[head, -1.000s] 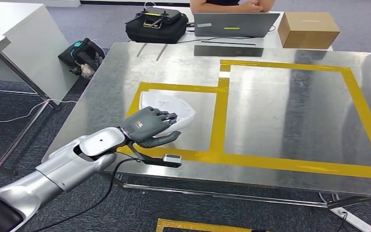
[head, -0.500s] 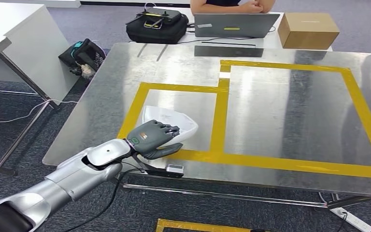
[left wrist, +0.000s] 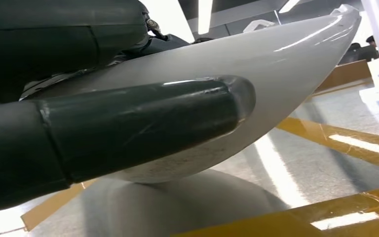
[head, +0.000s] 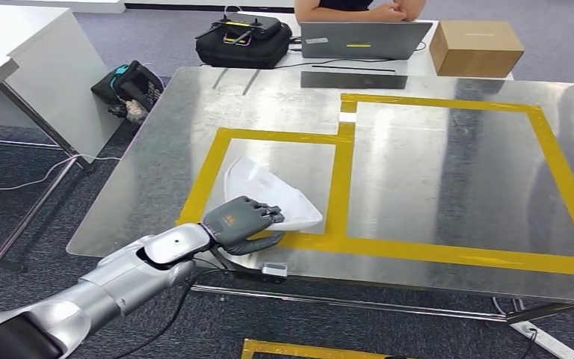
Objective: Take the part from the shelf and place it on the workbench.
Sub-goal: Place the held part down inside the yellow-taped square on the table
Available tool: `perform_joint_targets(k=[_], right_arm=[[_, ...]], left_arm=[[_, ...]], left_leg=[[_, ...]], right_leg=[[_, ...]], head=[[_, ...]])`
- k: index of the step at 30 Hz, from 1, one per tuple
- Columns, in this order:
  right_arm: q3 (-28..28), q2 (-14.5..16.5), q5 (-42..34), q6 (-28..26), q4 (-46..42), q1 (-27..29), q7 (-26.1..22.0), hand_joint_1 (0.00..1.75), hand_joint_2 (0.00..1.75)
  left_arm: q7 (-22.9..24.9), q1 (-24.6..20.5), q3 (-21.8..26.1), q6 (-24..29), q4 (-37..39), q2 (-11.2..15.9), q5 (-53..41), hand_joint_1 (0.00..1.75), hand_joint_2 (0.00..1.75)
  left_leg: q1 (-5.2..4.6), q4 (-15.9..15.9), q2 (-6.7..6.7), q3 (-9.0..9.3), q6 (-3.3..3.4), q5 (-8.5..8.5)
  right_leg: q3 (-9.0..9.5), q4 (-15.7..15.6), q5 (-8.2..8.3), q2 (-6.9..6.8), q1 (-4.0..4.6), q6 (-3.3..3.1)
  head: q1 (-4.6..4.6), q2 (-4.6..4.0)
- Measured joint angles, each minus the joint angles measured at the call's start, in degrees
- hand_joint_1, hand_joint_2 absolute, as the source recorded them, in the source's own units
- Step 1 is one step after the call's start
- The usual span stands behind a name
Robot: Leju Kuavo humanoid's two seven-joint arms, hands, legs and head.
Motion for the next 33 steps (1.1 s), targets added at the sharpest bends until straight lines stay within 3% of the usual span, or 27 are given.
perform_joint_targets(k=[1,3,7,21,27,31,33], right_arm=[[0.0,0.0,0.0,0.0,0.0,0.0,0.01,0.0,0.0],[0.0,0.01,-0.01,0.0,0.0,0.0,0.01,0.0,0.0],[0.0,0.1,-0.14,0.08,0.02,0.0,-0.2,0.0,0.0],[0.0,0.16,-0.53,0.31,0.02,0.06,-0.43,0.0,0.0],[0.0,0.27,-0.67,0.31,0.02,0.13,-0.43,0.0,0.0],[0.0,0.35,-0.68,0.28,0.04,0.16,-0.43,0.0,0.0],[0.0,0.37,-0.68,0.26,0.04,0.16,-0.43,0.0,0.0]], left_arm=[[0.01,0.0,-0.03,0.02,0.13,-0.04,-0.01,0.0,1.75],[0.04,0.0,-0.07,0.05,0.38,-0.13,-0.02,0.0,1.75],[0.09,0.03,-0.09,-0.37,0.91,-0.36,0.44,0.0,0.0],[0.91,0.09,-0.02,0.71,2.28,-1.42,0.66,0.0,0.0],[0.91,0.08,0.6,0.36,2.55,-1.43,1.98,0.0,0.0],[0.91,0.02,0.89,0.36,2.57,-1.48,2.36,0.0,0.0],[0.9,-0.12,1.09,0.37,2.57,-1.59,2.47,0.0,0.0]], left_leg=[[0.0,0.0,0.0,0.0,0.0,0.0],[0.0,0.01,0.0,0.0,0.0,0.0],[0.0,0.01,0.0,-0.01,0.01,-0.01],[-0.04,0.1,0.0,-0.02,0.06,-0.04],[-0.27,0.61,0.0,-0.11,0.67,-0.42],[-0.42,0.48,0.07,-0.03,1.48,-0.03],[-0.08,-0.08,0.21,0.11,1.95,0.49]], right_leg=[[0.0,0.0,0.0,0.0,0.0,0.0],[0.0,0.0,0.0,0.0,0.0,0.0],[0.01,0.0,0.0,0.0,0.0,0.0],[0.04,-0.03,0.01,-0.01,-0.04,0.03],[0.16,-0.1,-0.02,0.0,-0.31,0.42],[0.25,-0.18,0.08,-0.01,-0.57,1.26],[-0.72,1.9,-1.62,-0.12,-0.5,1.64]], head=[[0.0,0.0],[0.0,0.0],[0.01,0.0],[0.0,0.0],[-0.02,0.0],[-0.03,0.0],[0.17,0.0]])
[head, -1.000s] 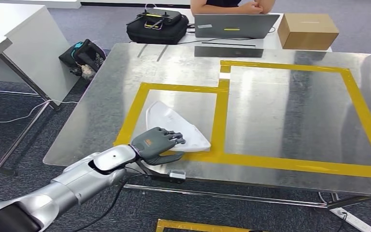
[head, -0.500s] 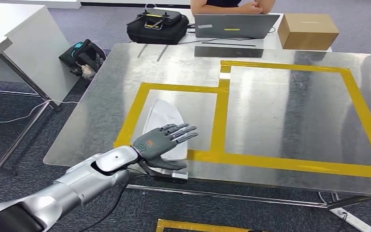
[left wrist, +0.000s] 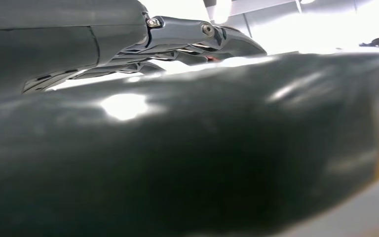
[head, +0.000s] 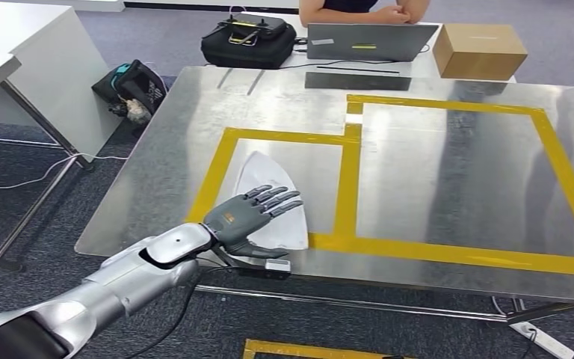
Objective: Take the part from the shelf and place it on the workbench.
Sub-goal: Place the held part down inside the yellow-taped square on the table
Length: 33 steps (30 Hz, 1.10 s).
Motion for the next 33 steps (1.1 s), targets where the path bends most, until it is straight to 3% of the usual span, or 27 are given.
perform_joint_targets(k=[3,4,5,6,8,9,11,14,16,18,19,20,22,23,25,27,29,31,33], right_arm=[[0.0,0.0,0.0,-0.03,0.0,0.06,0.03,0.0,0.0],[0.0,-0.01,0.01,0.0,0.0,0.09,0.03,0.0,0.0],[0.0,-0.02,0.01,0.09,0.0,0.13,0.0,0.0,0.0],[0.0,-0.05,0.02,0.25,-0.01,0.15,-0.05,0.0,0.0],[0.01,-0.1,0.02,0.61,0.01,0.05,-0.16,0.0,0.0],[0.01,-0.11,0.02,0.75,0.03,-0.06,-0.19,0.0,0.0],[0.01,-0.13,0.02,0.87,0.08,-0.29,-0.18,0.0,0.0],[0.0,-0.17,0.02,0.9,0.09,-0.27,-0.15,0.0,0.0],[0.0,-0.17,0.02,0.86,0.09,-0.28,-0.15,0.0,0.0],[0.0,-0.17,0.02,0.8,0.09,-0.3,-0.15,0.0,0.0],[0.0,-0.18,0.02,0.76,0.09,-0.29,-0.15,0.0,0.0],[0.0,-0.19,0.01,0.73,0.09,-0.28,-0.16,0.0,0.0],[0.0,-0.2,-0.01,0.67,0.09,-0.28,-0.17,0.0,0.0],[0.0,-0.2,-0.02,0.66,0.09,-0.3,-0.18,0.0,0.0],[0.0,-0.2,-0.07,0.64,0.09,-0.34,-0.19,0.0,0.0],[0.0,-0.21,-0.14,0.59,0.09,-0.33,-0.19,0.0,0.0],[0.0,-0.22,-0.24,0.52,0.09,-0.23,-0.18,0.0,0.0],[0.0,-0.22,-0.31,0.44,0.09,-0.14,-0.17,0.0,0.0],[0.0,-0.26,-0.33,0.38,0.09,-0.14,-0.16,0.0,0.0]], left_arm=[[-0.02,0.09,0.22,-0.04,0.03,-0.1,0.19,0.0,0.0],[-0.04,0.16,0.26,-0.08,0.05,-0.1,0.25,0.0,0.0],[-0.06,0.2,0.29,-0.14,0.06,-0.1,0.31,0.0,0.0],[-0.08,0.21,0.32,-0.25,0.07,-0.14,0.34,0.0,0.0],[-0.04,0.14,0.39,-0.5,0.07,-0.23,0.35,0.0,0.0],[0.06,0.06,0.44,-0.69,0.07,-0.28,0.34,0.0,0.0],[0.34,-0.12,0.56,-0.99,0.07,-0.33,0.31,0.0,0.0],[0.62,-0.17,0.73,-1.12,0.07,-0.33,0.29,0.0,0.0],[0.7,-0.19,0.8,-1.12,0.07,-0.32,0.29,0.0,0.0],[0.79,-0.18,0.85,-1.12,0.07,-0.3,0.3,0.0,0.0],[0.83,-0.16,0.86,-1.13,0.07,-0.27,0.32,0.0,0.0],[0.85,-0.13,0.88,-1.13,0.07,-0.23,0.34,0.0,0.0],[0.86,-0.15,0.98,-1.14,0.07,-0.18,0.4,0.0,0.0],[0.87,-0.23,1.04,-1.13,0.07,-0.17,0.41,0.0,0.0],[0.87,-0.53,1.2,-1.14,0.05,-0.19,0.42,0.0,0.0],[0.97,-0.73,1.29,-1.39,0.04,-0.16,0.42,0.0,0.0],[1.18,-0.72,1.3,-1.89,0.03,-0.13,0.39,0.0,0.0],[1.4,-0.7,1.31,-2.27,-0.08,-0.17,0.35,0.0,0.0],[1.59,-0.64,1.32,-2.46,-0.2,-0.19,0.34,0.0,0.0]], left_leg=[[0.19,-0.13,0.15,-0.06,0.2,0.15],[0.22,-0.07,0.19,-0.11,0.19,0.17],[0.3,0.03,0.21,-0.17,0.13,0.18],[0.46,0.19,0.21,-0.22,-0.01,0.15],[0.78,0.77,0.15,-0.45,-0.69,-0.05],[0.78,1.16,0.1,-0.69,-1.14,-0.14],[0.54,1.84,-0.01,-1.2,-1.92,-0.07],[0.66,2.66,0.0,-1.89,-2.7,-0.56],[0.73,6.58,0.09,-3.67,-3.03,-3.98],[0.69,13.95,0.11,-6.48,-3.04,-8.51],[0.67,16.98,0.11,-7.43,-2.94,-9.8],[0.61,18.4,0.11,-7.59,-2.74,-10.01],[0.33,15.26,0.11,-4.84,-2.01,-7.64],[0.09,11.66,0.11,-2.38,-1.51,-6.15],[-0.39,4.92,0.11,1.81,-0.87,-4.87],[-0.74,2.33,0.09,2.86,-0.74,-4.77],[-0.72,1.8,0.16,2.22,-0.4,-3.74],[-0.47,1.37,0.3,1.37,0.27,-2.46],[-0.4,1.37,0.38,0.11,0.7,-1.3]], right_leg=[[-4.45,10.74,-5.51,-0.12,-0.05,0.49],[-5.51,13.49,-6.3,-0.13,-0.1,0.68],[-5.6,14.1,-5.93,-0.15,-0.15,0.88],[-4.52,12.34,-4.52,-0.18,-0.24,1.09],[-0.15,4.97,-1.42,-0.23,-0.44,1.72],[1.58,2.05,-0.56,-0.1,-0.49,1.67],[2.64,0.14,-0.8,0.18,-0.44,0.91],[1.58,0.55,-0.52,0.23,-0.42,-0.86],[0.78,0.54,0.09,0.13,-0.36,-1.91],[-0.19,0.53,0.77,0.04,-0.11,-2.6],[-0.72,0.54,1.13,0.0,0.06,-2.76],[-1.23,0.54,1.52,-0.02,0.23,-2.83],[-2.16,0.55,2.31,-0.01,0.55,-2.78],[-2.49,0.55,2.68,0.0,0.64,-2.69],[-3.02,0.53,3.45,-0.01,0.83,-2.25],[-3.27,0.18,4.42,-0.08,0.79,-1.6],[-3.55,-0.18,4.97,-0.09,0.63,-0.91],[-4.71,2.22,2.09,-0.11,0.63,-0.37],[-6.66,9.07,-3.45,-0.16,0.62,-0.01]], head=[[0.36,0.0],[0.35,0.0],[0.36,0.0],[0.35,0.0],[0.48,0.0],[0.65,0.0],[0.78,0.0],[0.57,0.0],[0.45,0.0],[0.39,0.0],[0.38,0.0],[0.39,0.0],[0.39,0.0],[0.4,0.0],[0.47,0.0],[0.43,0.0],[0.32,0.0],[0.49,0.0],[0.67,0.0]])
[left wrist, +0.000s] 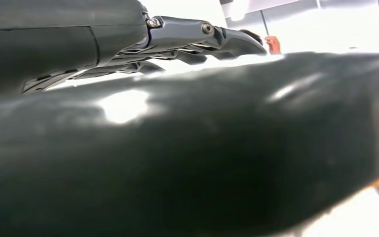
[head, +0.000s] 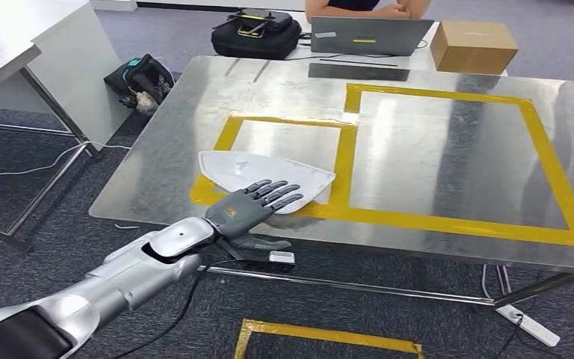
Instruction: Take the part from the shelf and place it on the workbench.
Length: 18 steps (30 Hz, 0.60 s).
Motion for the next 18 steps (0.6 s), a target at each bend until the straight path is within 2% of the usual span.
perform_joint_targets(k=[1,2,3,4,5,6,7,8,9,11,12,13,15,16,17,18], right_arm=[[0.0,-0.04,-0.01,-0.01,0.0,-0.02,0.01,0.0,0.0],[0.0,-0.09,-0.02,-0.02,0.0,-0.03,0.0,0.0,0.0],[0.0,-0.15,-0.03,-0.03,0.0,-0.04,0.0,0.0,0.0],[-0.01,-0.21,-0.05,-0.05,0.0,-0.05,0.0,0.0,0.0],[-0.01,-0.27,-0.07,-0.08,0.0,-0.1,0.0,0.0,0.0],[-0.02,-0.31,-0.08,-0.1,0.0,-0.18,-0.01,0.0,0.0],[-0.02,-0.32,-0.09,-0.11,0.0,-0.29,-0.02,0.0,0.0],[-0.02,-0.33,-0.1,-0.12,0.0,-0.37,-0.03,0.0,0.0],[-0.02,-0.33,-0.1,-0.12,0.0,-0.41,-0.03,0.0,0.0],[-0.02,-0.33,-0.12,-0.13,0.0,-0.35,-0.02,0.0,0.0],[-0.03,-0.35,-0.14,-0.14,0.0,-0.35,-0.01,0.0,0.0],[-0.03,-0.37,-0.16,-0.16,0.0,-0.36,0.0,0.0,0.0],[-0.04,-0.41,-0.21,-0.18,0.0,-0.4,0.01,0.0,0.0],[-0.04,-0.44,-0.23,-0.19,0.0,-0.37,0.02,0.0,0.0],[-0.05,-0.46,-0.25,-0.19,0.0,-0.35,0.03,0.0,0.0],[-0.05,-0.5,-0.27,-0.2,0.0,-0.34,0.05,0.0,0.0]], left_arm=[[0.07,0.09,0.0,-0.06,-0.02,0.02,0.0,0.0,0.0],[0.1,0.21,0.0,-0.09,-0.02,0.04,-0.02,0.0,0.0],[0.13,0.31,-0.01,-0.11,-0.02,0.07,-0.03,0.0,0.0],[0.14,0.39,-0.01,-0.12,-0.02,0.1,-0.05,0.0,0.0],[0.15,0.43,0.0,-0.14,-0.03,0.13,-0.07,0.0,0.0],[0.15,0.43,0.03,-0.14,-0.09,0.18,-0.07,0.0,0.0],[0.16,0.42,0.08,-0.14,-0.16,0.24,-0.07,0.0,0.0],[0.16,0.39,0.13,-0.14,-0.23,0.27,-0.07,0.0,0.0],[0.17,0.38,0.18,-0.15,-0.3,0.31,-0.08,0.0,0.0],[0.22,0.44,0.21,-0.21,-0.34,0.42,-0.09,0.0,0.0],[0.26,0.47,0.22,-0.28,-0.35,0.52,-0.11,0.0,0.0],[0.34,0.5,0.27,-0.34,-0.35,0.66,-0.13,0.0,0.0],[0.55,0.53,0.44,-0.43,-0.35,0.92,-0.21,0.0,0.0],[0.65,0.59,0.53,-0.43,-0.35,1.06,-0.27,0.0,0.0],[0.74,0.68,0.62,-0.42,-0.35,1.21,-0.34,0.0,0.0],[0.85,0.8,0.72,-0.42,-0.35,1.39,-0.42,0.0,0.0]], left_leg=[[-0.02,0.03,0.03,-0.73,0.03,0.58],[-0.03,0.06,0.05,-1.48,-0.01,1.17],[-0.02,0.09,0.06,-2.19,-0.09,1.72],[-0.01,0.12,0.05,-2.86,-0.22,2.27],[0.01,0.2,0.04,-3.41,-0.4,2.76],[-0.06,0.3,0.02,-3.92,-0.67,3.21],[-0.14,0.4,0.01,-4.27,-0.96,3.64],[-0.23,0.49,0.02,-4.47,-1.27,4.05],[-0.29,0.48,0.03,-4.62,-1.58,4.5],[-0.25,0.47,0.02,-4.91,-2.15,5.05],[-0.21,0.98,0.01,-5.32,-2.48,4.21],[-0.14,2.5,0.0,-6.02,-2.82,2.28],[0.05,8.79,0.01,-7.95,-3.42,-3.63],[0.14,12.59,0.01,-8.8,-3.61,-5.89],[0.19,15.48,0.01,-9.17,-3.72,-6.87],[0.22,16.83,0.02,-8.81,-3.74,-6.48]], right_leg=[[-0.67,3.56,-1.86,0.0,-0.01,0.15],[-0.71,5.9,-2.54,0.0,-0.01,0.26],[0.18,6.26,-1.99,-0.01,-0.02,0.33],[2.21,4.35,-0.61,-0.02,-0.03,0.33],[5.03,0.85,0.72,-0.03,-0.04,0.32],[8.29,-3.47,1.18,-0.02,-0.02,0.28],[10.79,-7.05,1.18,0.04,0.01,0.09],[12.28,-9.37,0.75,0.1,0.07,-0.11],[12.84,-10.4,0.39,0.16,0.17,-0.43],[11.94,-10.48,1.08,0.09,0.12,-1.38],[11.41,-10.5,1.62,0.01,0.04,-1.94],[10.72,-10.59,2.31,-0.08,-0.07,-2.45],[9.16,-10.59,3.74,-0.17,-0.12,-3.0],[8.26,-10.57,4.46,-0.19,-0.12,-3.04],[7.37,-10.55,5.11,-0.21,-0.12,-2.99],[6.49,-10.53,5.76,-0.23,-0.12,-2.9]], head=[[0.03,0.0],[0.02,0.0],[0.04,0.0],[0.04,0.0],[0.05,0.0],[0.05,0.0],[-0.02,0.0],[-0.02,0.0],[-0.05,0.0],[-0.03,0.0],[-0.13,0.0],[-0.22,0.0],[-0.41,0.0],[-0.42,0.0],[-0.42,0.0],[-0.43,0.0]])
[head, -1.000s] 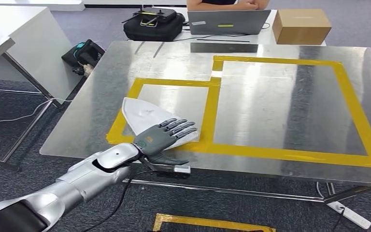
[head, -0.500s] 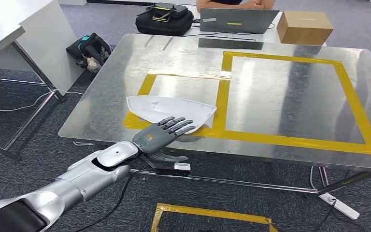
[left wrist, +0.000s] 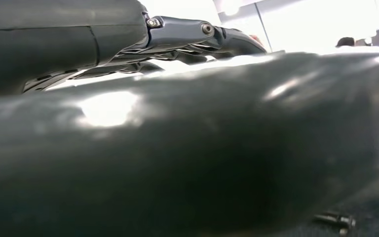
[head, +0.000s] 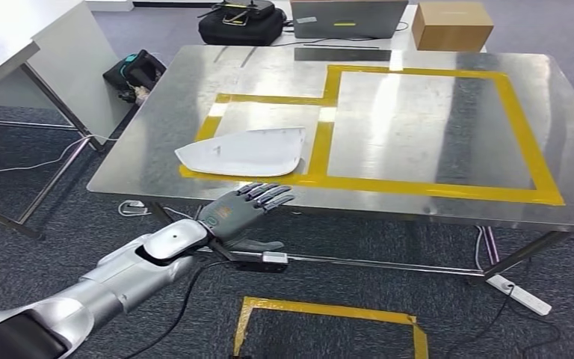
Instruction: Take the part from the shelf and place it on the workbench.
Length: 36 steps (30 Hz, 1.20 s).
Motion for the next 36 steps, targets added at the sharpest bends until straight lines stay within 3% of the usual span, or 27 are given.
perform_joint_targets(k=[1,3,5,6,8,9,10,11,13,14,15,16,18,20,21,23,25,27,28,29,30,31,33,34,36], right_arm=[[-0.01,-0.02,-0.02,-0.02,0.0,0.0,0.02,0.0,0.0],[-0.01,-0.06,-0.06,-0.08,0.0,-0.02,0.08,0.0,0.0],[-0.01,-0.07,-0.08,-0.13,0.0,-0.03,0.13,0.0,0.0],[-0.01,-0.07,-0.08,-0.14,0.0,-0.03,0.14,0.0,0.0],[-0.01,-0.08,-0.09,-0.16,0.0,0.08,0.16,0.0,0.0],[-0.01,-0.09,-0.11,-0.17,0.0,0.19,0.2,0.0,0.0],[-0.01,-0.1,-0.14,-0.18,0.0,0.31,0.25,0.0,0.0],[-0.01,-0.11,-0.17,-0.19,0.0,0.38,0.28,0.0,0.0],[-0.01,-0.15,-0.29,-0.23,0.0,0.39,0.33,0.0,0.0],[-0.01,-0.19,-0.37,-0.27,0.0,0.35,0.33,0.0,0.0],[-0.01,-0.24,-0.46,-0.32,0.0,0.34,0.32,0.0,0.0],[-0.02,-0.3,-0.57,-0.34,0.0,0.36,0.31,0.0,0.0],[-0.03,-0.47,-0.75,-0.29,0.0,0.37,0.23,0.0,0.0],[-0.04,-0.6,-0.93,-0.09,0.0,0.31,0.09,0.0,0.0],[-0.04,-0.64,-1.01,0.0,0.0,0.29,0.02,0.0,0.0],[-0.08,-0.72,-1.23,0.08,0.0,0.3,-0.05,0.0,0.0],[-0.2,-0.77,-1.62,0.06,0.0,0.23,-0.08,0.0,0.0],[-0.38,-0.77,-2.16,-0.1,0.0,0.26,-0.12,0.0,0.0],[-0.51,-0.77,-2.45,-0.25,0.0,0.37,-0.14,0.0,0.0],[-0.69,-0.77,-2.75,-0.41,0.0,0.54,-0.15,0.0,0.0],[-0.9,-0.77,-3.01,-0.56,0.0,0.73,-0.17,0.0,0.0],[-1.1,-0.77,-3.21,-0.68,0.0,0.9,-0.19,0.0,0.0],[-1.37,-0.76,-3.42,-0.76,0.0,1.05,-0.23,0.0,0.0],[-1.44,-0.76,-3.51,-0.79,0.0,1.04,-0.26,0.0,0.0],[-1.7,-0.75,-3.87,-0.92,-0.01,0.9,-0.33,0.0,0.0]], left_arm=[[0.19,0.1,0.14,0.01,0.0,0.2,-0.05,0.0,0.0],[0.74,0.17,0.57,0.02,-0.01,0.61,-0.18,0.0,0.0],[1.39,0.16,1.15,0.16,-0.02,0.99,-0.43,0.0,0.0],[1.63,0.21,1.41,0.26,-0.02,1.21,-0.58,0.0,0.0],[1.91,0.5,1.75,0.43,0.0,1.75,-0.77,0.0,0.0],[1.96,0.66,1.81,0.46,0.01,1.99,-0.82,0.0,0.0],[2.07,0.82,1.87,0.47,0.02,2.16,-0.86,0.0,0.0],[2.22,0.95,1.97,0.48,0.03,2.28,-0.92,0.0,0.0],[2.69,1.43,2.44,0.6,0.15,2.58,-0.98,0.0,0.0],[2.88,1.82,2.82,0.76,0.32,2.84,-0.94,0.0,0.0],[3.0,2.33,3.27,1.02,0.57,3.18,-0.78,0.0,0.0],[3.04,2.97,3.81,1.39,0.92,3.57,-0.49,0.0,0.0],[2.98,4.55,5.28,2.46,1.81,4.41,0.26,0.0,0.0],[2.8,6.11,7.01,3.65,2.59,5.24,0.87,0.0,0.0],[2.69,6.71,7.71,4.06,2.89,5.57,1.02,0.0,0.0],[2.6,7.83,8.81,4.46,3.47,6.1,1.49,0.0,0.0],[2.42,9.71,10.45,5.17,3.98,6.55,3.08,0.0,0.0],[1.55,12.7,13.2,6.95,4.61,6.77,5.98,0.0,0.0],[0.89,14.42,14.88,8.02,5.13,6.79,7.68,0.0,0.0],[0.24,16.17,16.65,8.99,5.77,6.76,9.32,0.0,0.0],[-0.33,17.85,18.41,9.79,6.43,6.73,10.68,0.0,0.0],[-0.83,19.35,20.1,10.4,7.06,6.69,11.69,0.0,0.0],[-1.46,21.41,22.69,10.97,7.92,6.65,12.59,0.0,0.0],[-1.57,21.95,23.64,10.98,8.22,6.61,12.96,0.0,0.0],[-1.36,22.6,25.66,10.31,9.01,6.39,14.86,0.0,0.0]], left_leg=[[0.02,-0.61,0.0,1.3,0.06,1.34],[0.0,-6.6,0.0,6.5,0.39,3.75],[-0.18,-14.41,-0.04,11.93,0.94,3.42],[-0.35,-16.83,-0.06,13.3,1.26,3.03],[-0.48,-18.65,-0.03,13.21,2.12,3.71],[-0.43,-18.99,0.01,12.8,2.59,4.45],[-0.33,-19.33,0.04,12.35,3.09,5.17],[-0.2,-19.51,0.08,11.81,3.46,5.8],[-0.23,-19.41,0.12,10.56,3.75,6.75],[-0.25,-19.31,0.2,9.96,3.7,7.16],[-0.24,-19.19,0.28,9.43,3.6,7.53],[-0.2,-19.06,0.36,8.97,3.43,7.85],[-0.05,-18.61,0.41,8.1,2.92,8.35],[-0.11,-17.92,0.37,7.22,2.3,8.8],[-0.16,-17.66,0.32,6.87,1.98,9.1],[-0.14,-17.51,0.17,6.43,1.39,9.7],[-0.02,-16.22,0.08,5.65,0.8,7.99],[0.08,-10.74,0.04,3.72,0.26,3.02],[0.1,-6.79,0.04,2.48,0.07,0.57],[0.12,-3.27,0.04,1.5,-0.02,-0.79],[0.11,-1.06,0.04,1.1,-0.01,-0.82],[0.11,-0.64,0.04,1.51,0.07,0.32],[0.1,-5.38,0.05,5.19,0.45,3.52],[0.06,-9.48,0.05,8.19,0.69,4.23],[-0.08,-16.32,0.05,12.77,1.23,3.57]], right_leg=[[-0.83,0.02,0.65,-0.01,0.0,0.11],[-2.19,0.04,1.88,-0.01,0.03,0.42],[-2.92,-0.07,3.07,-0.02,0.11,0.96],[-3.11,-0.38,3.78,-0.04,0.08,1.31],[-3.43,-1.41,5.15,-0.05,-0.1,2.04],[-3.8,-1.46,4.79,-0.05,-0.15,2.34],[-4.37,-0.45,3.4,-0.03,-0.14,2.56],[-5.27,1.98,0.94,-0.01,-0.15,2.7],[-7.18,9.84,-4.36,-0.01,-0.11,2.96],[-7.66,13.22,-5.66,-0.02,-0.12,3.1],[-7.31,14.94,-5.68,-0.03,-0.12,3.21],[-5.86,14.38,-4.62,-0.04,-0.16,3.29],[-0.52,7.79,-2.6,-0.01,-0.31,3.49],[4.09,0.99,-2.94,0.26,-0.28,3.28],[4.92,-0.45,-3.59,0.38,-0.18,3.01],[4.65,-0.49,-3.32,0.39,-0.09,2.04],[3.87,-0.51,-2.64,0.37,-0.16,0.89],[2.77,-0.62,-1.84,0.53,-0.22,-0.09],[2.17,-0.64,-1.45,0.66,-0.18,-0.34],[1.59,-0.63,-1.03,0.75,-0.13,-0.42],[1.02,-0.61,-0.59,0.8,-0.08,-0.41],[0.44,-0.59,-0.15,0.81,-0.03,-0.32],[-0.61,-0.55,0.73,0.68,0.03,0.0],[-0.99,-0.49,1.08,0.55,0.13,0.21],[-1.4,-0.38,1.78,0.21,0.3,0.73]], head=[[0.01,0.0],[0.01,0.0],[0.07,0.0],[0.08,0.0],[0.07,0.0],[0.09,0.0],[0.22,0.0],[0.39,0.0],[0.69,0.0],[0.73,0.0],[0.72,0.0],[0.72,0.0],[0.73,0.0],[0.66,0.0],[0.64,0.0],[0.57,0.0],[0.48,0.0],[0.33,0.0],[0.29,0.0],[0.27,0.0],[0.25,0.0],[0.25,0.0],[0.26,0.0],[0.25,0.0],[0.3,0.0]])
